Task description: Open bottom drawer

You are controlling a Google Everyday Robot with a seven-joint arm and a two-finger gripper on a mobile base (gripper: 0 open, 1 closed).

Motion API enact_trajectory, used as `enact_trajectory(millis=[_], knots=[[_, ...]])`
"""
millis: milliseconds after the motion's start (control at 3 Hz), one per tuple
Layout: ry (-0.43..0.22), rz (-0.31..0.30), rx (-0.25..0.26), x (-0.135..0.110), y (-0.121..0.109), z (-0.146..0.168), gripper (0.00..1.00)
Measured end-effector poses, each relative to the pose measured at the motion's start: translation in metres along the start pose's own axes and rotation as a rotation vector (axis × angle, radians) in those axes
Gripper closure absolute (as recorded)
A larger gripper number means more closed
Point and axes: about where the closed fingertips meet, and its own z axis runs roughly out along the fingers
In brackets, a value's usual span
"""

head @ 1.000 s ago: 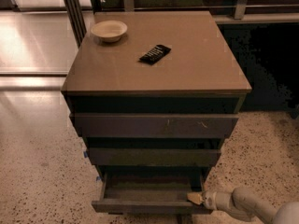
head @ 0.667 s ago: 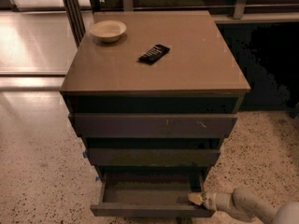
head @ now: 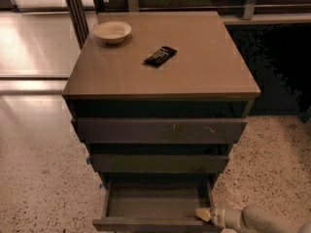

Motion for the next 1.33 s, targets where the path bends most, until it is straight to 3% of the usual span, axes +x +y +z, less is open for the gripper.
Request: enact_trajectory(millis=[333,1000,1333], knots=[[-0.033,-0.056,0.028,0.009,0.018,-0.007,1.0],[-0.185,-0.31,0.153,0.047,0.105,-0.042,1.0],[-0.266,-0.467,0.246,0.033,0.145,-0.061,0.83]])
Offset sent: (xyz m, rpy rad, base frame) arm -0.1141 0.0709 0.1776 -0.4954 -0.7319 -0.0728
